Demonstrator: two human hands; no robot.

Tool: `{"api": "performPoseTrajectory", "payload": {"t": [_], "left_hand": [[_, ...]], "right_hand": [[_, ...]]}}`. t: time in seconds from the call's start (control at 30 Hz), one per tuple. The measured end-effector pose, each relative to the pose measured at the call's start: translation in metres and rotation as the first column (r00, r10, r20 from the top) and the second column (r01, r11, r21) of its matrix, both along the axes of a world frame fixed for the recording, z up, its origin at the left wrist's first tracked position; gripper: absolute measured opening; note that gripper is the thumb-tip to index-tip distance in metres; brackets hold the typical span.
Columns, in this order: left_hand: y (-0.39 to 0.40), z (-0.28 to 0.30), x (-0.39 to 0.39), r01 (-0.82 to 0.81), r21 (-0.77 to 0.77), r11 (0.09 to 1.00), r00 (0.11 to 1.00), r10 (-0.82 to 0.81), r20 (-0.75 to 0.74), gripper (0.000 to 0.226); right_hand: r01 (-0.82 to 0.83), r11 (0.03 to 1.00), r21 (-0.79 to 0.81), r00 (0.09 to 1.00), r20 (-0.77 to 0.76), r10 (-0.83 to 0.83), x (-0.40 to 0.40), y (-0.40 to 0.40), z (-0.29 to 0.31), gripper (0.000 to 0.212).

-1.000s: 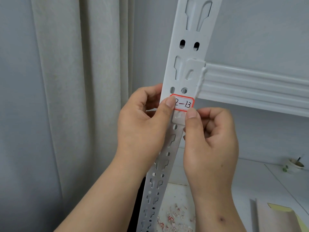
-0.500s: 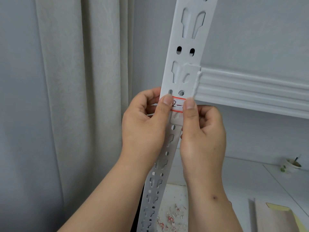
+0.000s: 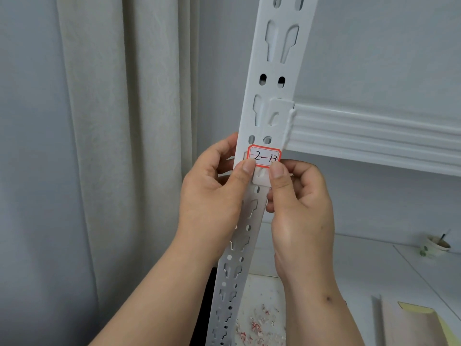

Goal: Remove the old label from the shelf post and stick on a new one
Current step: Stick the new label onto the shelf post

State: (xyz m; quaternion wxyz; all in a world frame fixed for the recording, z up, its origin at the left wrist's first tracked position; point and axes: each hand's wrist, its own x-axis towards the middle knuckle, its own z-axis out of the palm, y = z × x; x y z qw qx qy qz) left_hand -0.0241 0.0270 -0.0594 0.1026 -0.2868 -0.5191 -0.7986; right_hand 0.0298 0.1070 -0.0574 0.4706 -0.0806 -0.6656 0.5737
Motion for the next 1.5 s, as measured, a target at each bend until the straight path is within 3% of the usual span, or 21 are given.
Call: {"api": "performPoseTrajectory", "payload": {"t": [0.17, 0.33, 0.47, 0.6, 0.77, 0.97, 1.13, 1.3, 1.37, 1.5], "left_hand": [[-0.001, -0.001, 0.002, 0.001, -0.018, 1.000, 1.000, -0.001, 0.015, 0.038], [0.004, 0.004, 0.005, -0.033, 0.003, 0.999, 0.997, 0.032, 0.064, 0.036], [0.005, 0.005, 0.006, -0.064, -0.022, 0.998, 0.997, 0.065, 0.048, 0.032], [0.004, 0.004, 0.008, -0.137, -0.078, 0.987, 0.990, 0.139, 0.020, 0.034], [0.005, 0.003, 0.009, -0.239, -0.144, 0.960, 0.971, 0.236, -0.038, 0.044], [0.002, 0.002, 0.010, -0.216, -0.156, 0.964, 0.976, 0.212, -0.047, 0.048], [0.001, 0.015, 0.011, -0.058, 0.052, 0.997, 0.990, 0.051, 0.130, 0.006], [0.001, 0.017, 0.005, -0.067, 0.053, 0.996, 0.993, 0.061, 0.098, 0.009], [0.001, 0.015, 0.005, -0.094, 0.025, 0.995, 0.994, 0.092, 0.058, 0.008], [-0.001, 0.008, 0.005, -0.082, -0.012, 0.997, 0.996, 0.082, 0.023, 0.018]], "right_hand": [[-0.036, 0.999, 0.000, 0.999, -0.002, 0.036, 0.003, 0.002, -0.001, 0.005], [-0.007, 0.999, -0.042, 1.000, -0.011, 0.007, 0.001, -0.001, 0.009, 0.015], [0.105, 0.985, 0.137, 0.994, -0.009, -0.105, 0.000, -0.001, 0.010, 0.018], [0.307, 0.861, 0.406, 0.951, -0.092, -0.295, -0.002, -0.002, 0.002, 0.020], [0.326, 0.839, 0.435, 0.945, -0.123, -0.303, 0.000, 0.000, -0.002, 0.018], [0.183, 0.947, 0.265, 0.983, -0.029, -0.182, 0.003, -0.002, 0.001, 0.010], [0.070, 0.997, 0.041, 0.998, 0.005, -0.070, -0.001, -0.004, 0.014, 0.024], [-0.170, 0.973, -0.158, 0.985, -0.039, 0.166, -0.005, 0.003, 0.016, 0.022], [-0.226, 0.960, -0.167, 0.974, -0.064, 0.218, -0.003, 0.005, 0.017, 0.015], [-0.174, 0.979, -0.102, 0.982, -0.088, 0.165, -0.002, 0.004, 0.011, 0.012]]}}
